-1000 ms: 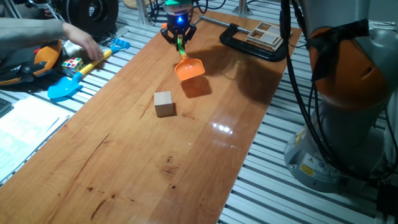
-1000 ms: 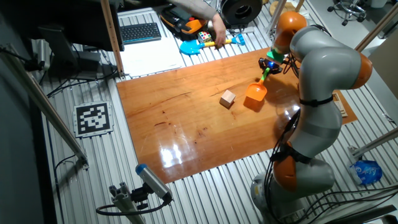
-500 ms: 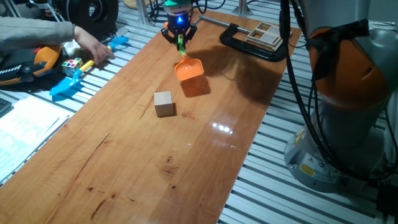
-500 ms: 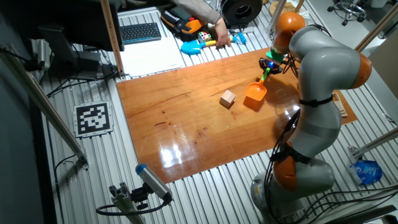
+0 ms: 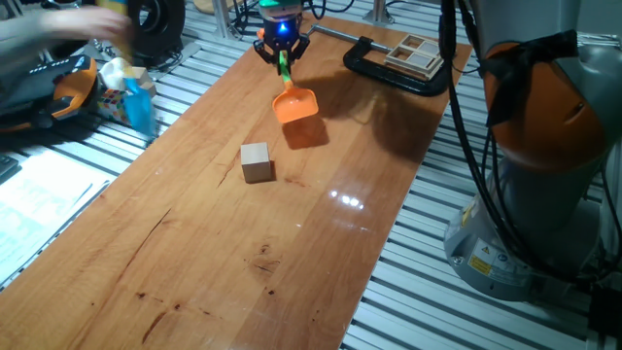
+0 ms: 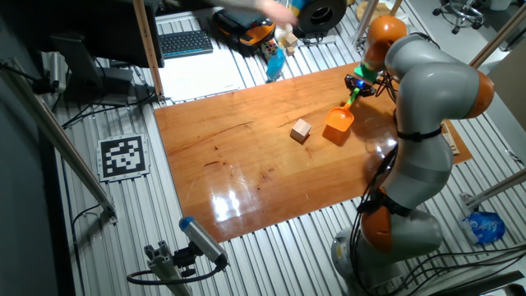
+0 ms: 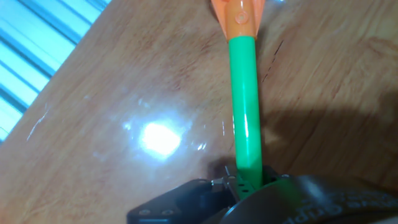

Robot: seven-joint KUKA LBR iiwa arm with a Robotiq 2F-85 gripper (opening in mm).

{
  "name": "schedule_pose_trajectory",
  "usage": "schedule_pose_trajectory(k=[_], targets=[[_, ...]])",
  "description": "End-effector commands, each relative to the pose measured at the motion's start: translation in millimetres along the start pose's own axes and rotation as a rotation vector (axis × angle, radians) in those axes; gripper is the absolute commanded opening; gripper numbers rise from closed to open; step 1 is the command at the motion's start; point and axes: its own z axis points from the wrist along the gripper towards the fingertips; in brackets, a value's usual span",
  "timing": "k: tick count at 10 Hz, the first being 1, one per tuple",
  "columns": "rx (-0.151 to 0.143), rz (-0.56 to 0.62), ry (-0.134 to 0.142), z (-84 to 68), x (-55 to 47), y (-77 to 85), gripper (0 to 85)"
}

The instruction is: Use a shovel to scoop up an object

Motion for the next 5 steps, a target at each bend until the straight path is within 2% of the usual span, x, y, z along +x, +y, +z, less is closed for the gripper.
schedule_pose_trajectory(k=[1,2,3,5], targets=[[-0.009,0.008,0.002,-0.3,-0.9,0.4,0.0],[-0.027,0.033,-0.01,-4.6,-1.9,3.9,0.0],[-0.034,0.053,-0.037,-8.4,1.2,6.5,0.0],[-0.046,0.086,-0.072,-13.9,6.1,10.3,0.0]])
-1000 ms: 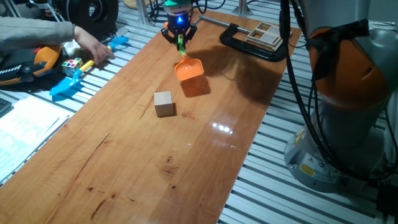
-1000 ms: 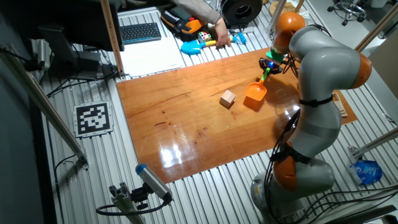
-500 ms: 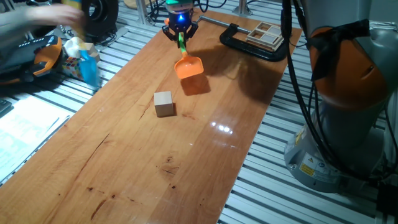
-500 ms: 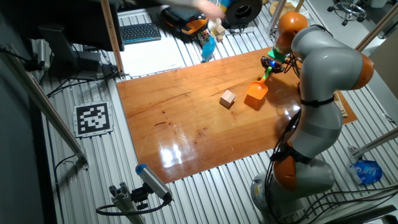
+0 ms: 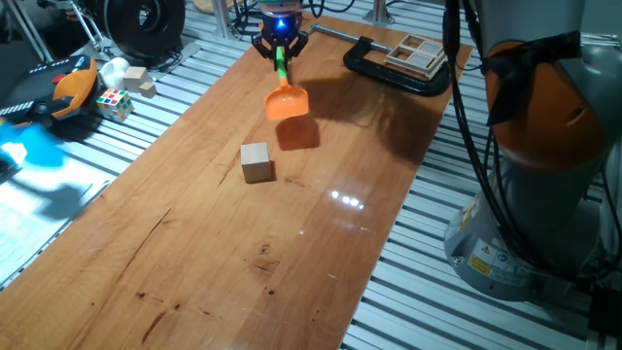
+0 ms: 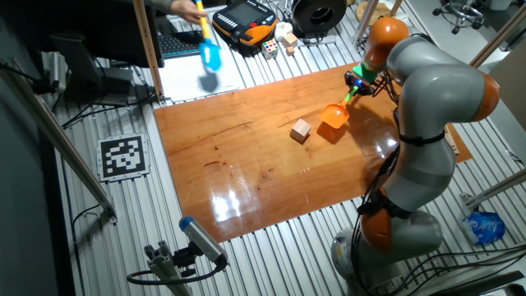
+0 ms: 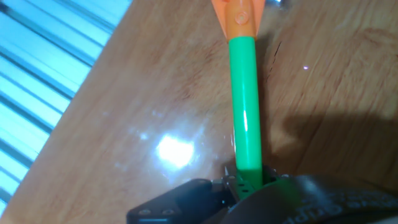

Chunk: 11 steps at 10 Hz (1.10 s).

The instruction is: Use a shovel to scoop up an object

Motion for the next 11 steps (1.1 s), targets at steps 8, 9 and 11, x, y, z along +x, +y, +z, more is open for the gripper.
schedule_pose_trajectory(k=[8,9,11], targets=[[-0.006,0.016,-0.054,2.7,-0.8,-2.1,0.0],[-0.008,0.012,-0.051,2.4,0.0,-2.0,0.0],[-0.01,0.011,-0.06,2.1,0.8,-1.5,0.0]])
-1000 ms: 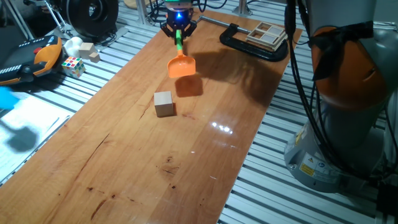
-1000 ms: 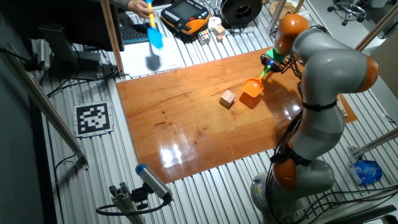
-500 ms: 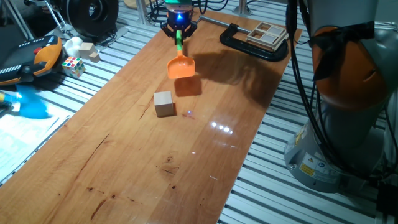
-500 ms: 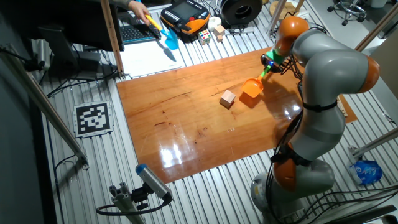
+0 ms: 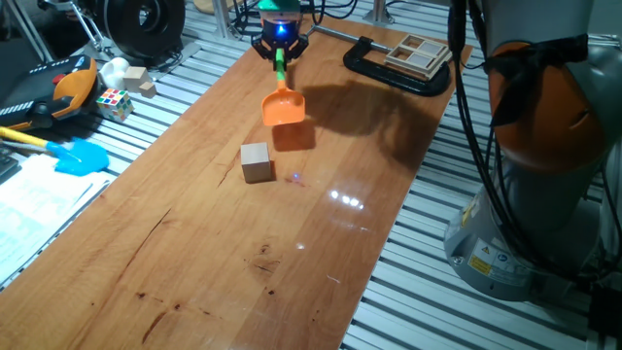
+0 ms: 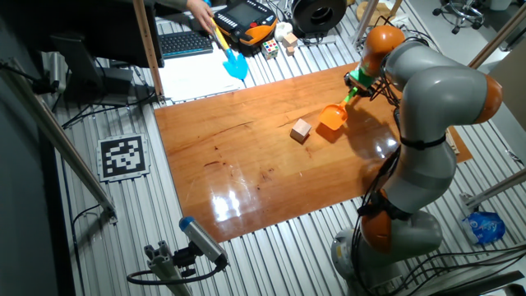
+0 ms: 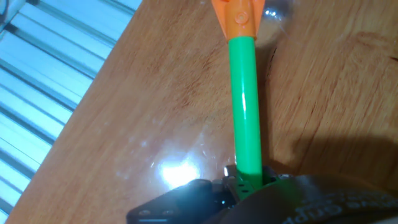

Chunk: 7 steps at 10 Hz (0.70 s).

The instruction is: Use a shovel to scoop up an object

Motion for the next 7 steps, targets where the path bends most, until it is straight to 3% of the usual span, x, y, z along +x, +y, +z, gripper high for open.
schedule_pose_trajectory(k=[1,4,7], targets=[[-0.002,0.011,-0.02,0.1,-0.2,-0.2,0.0],[-0.014,0.042,-0.077,3.2,-3.8,-4.5,0.0],[-0.017,0.088,-0.098,2.9,-1.1,-6.4,0.0]])
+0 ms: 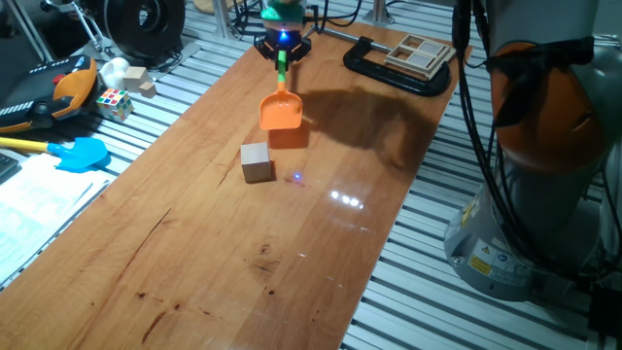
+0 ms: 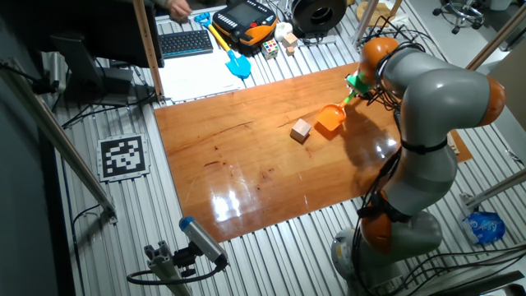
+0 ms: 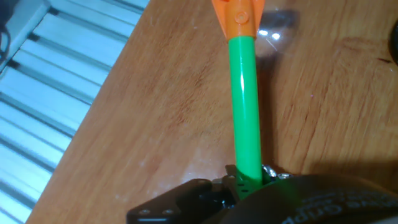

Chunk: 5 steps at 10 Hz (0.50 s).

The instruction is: Use a shovel to scoop up an object

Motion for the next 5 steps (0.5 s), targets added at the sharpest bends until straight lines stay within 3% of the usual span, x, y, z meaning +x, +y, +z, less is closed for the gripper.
schedule_pose_trajectory(k=[1,3,4,5], targets=[[0.006,0.003,-0.005,0.4,1.6,-1.0,0.0],[0.041,0.029,-0.004,2.2,8.7,-6.7,0.0],[0.052,0.046,0.012,2.5,7.7,-8.3,0.0],[0.066,0.056,0.007,3.4,5.9,-10.6,0.0]])
